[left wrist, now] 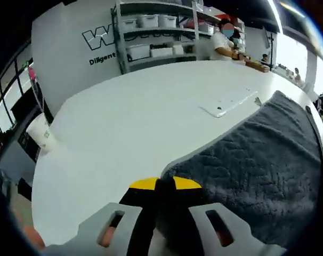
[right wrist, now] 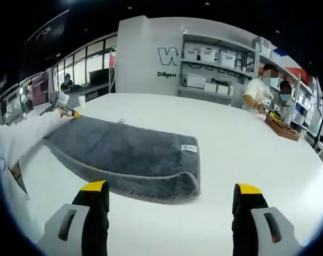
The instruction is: Open the folded towel by lifting each exposed corner and separating the folded layers until the towel lies flat within the target outline without major curled edges
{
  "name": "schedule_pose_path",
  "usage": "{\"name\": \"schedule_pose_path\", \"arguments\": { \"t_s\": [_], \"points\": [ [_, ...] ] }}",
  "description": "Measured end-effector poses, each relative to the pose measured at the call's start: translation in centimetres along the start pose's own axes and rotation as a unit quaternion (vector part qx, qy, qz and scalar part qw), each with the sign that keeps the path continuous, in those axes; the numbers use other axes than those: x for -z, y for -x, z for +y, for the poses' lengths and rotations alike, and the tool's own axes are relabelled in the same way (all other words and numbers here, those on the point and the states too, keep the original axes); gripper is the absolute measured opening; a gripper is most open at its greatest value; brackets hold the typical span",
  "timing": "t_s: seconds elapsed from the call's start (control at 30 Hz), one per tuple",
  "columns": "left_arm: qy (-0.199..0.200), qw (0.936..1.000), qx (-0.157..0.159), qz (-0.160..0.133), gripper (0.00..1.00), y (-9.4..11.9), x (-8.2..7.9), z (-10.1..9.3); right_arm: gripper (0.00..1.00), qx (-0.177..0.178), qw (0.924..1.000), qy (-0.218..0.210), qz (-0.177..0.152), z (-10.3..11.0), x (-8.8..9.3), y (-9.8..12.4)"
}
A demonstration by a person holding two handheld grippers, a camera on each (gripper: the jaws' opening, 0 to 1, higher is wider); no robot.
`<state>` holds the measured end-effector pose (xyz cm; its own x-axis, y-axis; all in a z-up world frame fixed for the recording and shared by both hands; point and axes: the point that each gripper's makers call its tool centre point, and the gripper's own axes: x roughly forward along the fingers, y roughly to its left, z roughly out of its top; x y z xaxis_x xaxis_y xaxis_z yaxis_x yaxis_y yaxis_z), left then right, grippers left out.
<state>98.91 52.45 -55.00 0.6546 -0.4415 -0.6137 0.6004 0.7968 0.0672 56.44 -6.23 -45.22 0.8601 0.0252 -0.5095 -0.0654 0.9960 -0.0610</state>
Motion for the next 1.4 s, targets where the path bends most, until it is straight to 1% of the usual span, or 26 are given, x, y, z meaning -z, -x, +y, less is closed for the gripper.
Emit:
{"name": "schedule_pose_path", "arguments": {
  "t_s": [0.03,0.1,0.13,0.17,0.23,0.27,0.33,0.37,0.4,0.5,0.57,0.6,0.63,0.73,0.8,0.9,1.03,1.1,1.13,1.2,1.23,1.3,1.37,1.4],
  "points": [
    [0.011,0.9999,-0.004,-0.012,0.15,0.4,-0.4,0.1,0.97,0.001,1.0000,-0.001,-0.002,0.0,0.0,0.1],
    [0.021,0.9994,-0.004,-0.026,0.20,0.9,-1.0,0.1,0.97,0.001,1.0000,-0.001,-0.004,0.0,0.0,0.3],
    [0.025,0.9989,-0.002,-0.039,0.24,1.8,-1.8,-0.1,0.97,0.001,1.0000,-0.001,-0.005,0.0,-0.1,0.3],
    [0.024,0.9988,0.000,-0.042,0.26,2.4,-2.2,-0.5,0.97,0.001,1.0000,0.000,-0.005,0.0,-0.1,0.4],
    [0.008,0.9988,0.005,-0.047,0.27,3.4,-2.9,-1.5,0.97,0.001,1.0000,0.000,-0.007,0.0,-0.1,0.4],
    [-0.010,0.9986,0.010,-0.051,0.28,4.2,-3.6,-2.2,0.97,0.001,1.0000,-0.001,-0.007,0.0,-0.1,0.4],
    [-0.018,0.9983,0.012,-0.053,0.32,5.5,-4.3,-3.6,0.97,0.001,1.0000,-0.001,-0.007,0.1,0.0,0.5],
    [-0.019,0.9982,0.013,-0.055,0.34,5.7,-4.4,-3.9,0.97,0.001,1.0000,-0.001,-0.007,0.1,0.0,0.5],
    [-0.028,0.9978,0.017,-0.057,0.38,6.8,-5.0,-5.3,0.97,0.002,1.0000,-0.001,-0.006,0.1,0.1,0.5],
    [-0.034,0.9980,0.019,-0.051,0.49,8.8,-5.5,-8.1,0.96,0.002,1.0000,0.001,-0.004,0.3,0.3,0.4],
    [-0.045,0.9979,0.019,-0.042,0.58,10.1,-5.8,-10.2,0.96,0.000,1.0000,0.002,-0.002,0.6,0.4,0.4],
    [-0.057,0.9970,0.023,-0.046,0.64,10.8,-6.1,-11.4,0.96,0.000,1.0000,0.003,-0.002,0.6,0.4,0.3],
    [-0.059,0.9967,0.026,-0.050,0.68,11.3,-6.4,-12.6,0.97,-0.001,1.0000,0.004,-0.001,0.7,0.4,0.3],
    [-0.073,0.9950,0.048,-0.050,0.74,13.2,-6.9,-16.2,0.97,-0.002,1.0000,0.005,0.002,0.8,0.5,0.2],
    [-0.069,0.9950,0.055,-0.048,0.80,14.4,-7.0,-17.9,0.97,-0.001,1.0000,0.004,0.004,0.8,0.5,0.1],
    [-0.065,0.9949,0.060,-0.048,0.87,15.6,-7.3,-19.0,0.97,0.002,1.0000,0.006,0.006,0.7,0.4,0.1],
    [-0.077,0.9945,0.060,-0.039,0.92,17.8,-7.5,-20.4,0.96,0.005,0.9999,0.006,0.011,0.6,0.4,0.1],
    [-0.081,0.9938,0.069,-0.031,0.95,18.6,-7.4,-21.1,0.96,0.006,0.9999,0.006,0.013,0.6,0.4,0.0],
    [-0.084,0.9929,0.078,-0.031,0.97,19.0,-7.3,-21.6,0.96,0.006,0.9999,0.005,0.015,0.5,0.5,-0.2],
    [-0.087,0.9905,0.099,-0.040,0.98,19.7,-7.3,-22.6,0.96,0.005,0.9998,0.002,0.019,0.3,0.5,-0.7],
    [-0.087,0.9904,0.100,-0.039,0.98,19.8,-7.4,-22.8,0.96,0.005,0.9998,0.002,0.021,0.2,0.5,-1.0],
    [-0.102,0.9885,0.105,-0.039,0.99,20.2,-7.3,-23.4,0.96,0.004,0.9997,0.002,0.023,0.0,0.6,-1.5],
    [-0.106,0.9878,0.107,-0.038,0.99,20.3,-7.1,-23.5,0.95,-0.009,0.9997,0.006,0.022,0.0,0.5,-2.3],
    [-0.110,0.9871,0.110,-0.037,0.99,20.5,-6.9,-23.7,0.93,-0.017,0.9996,0.012,0.018,0.1,0.4,-2.7]
  ]
}}
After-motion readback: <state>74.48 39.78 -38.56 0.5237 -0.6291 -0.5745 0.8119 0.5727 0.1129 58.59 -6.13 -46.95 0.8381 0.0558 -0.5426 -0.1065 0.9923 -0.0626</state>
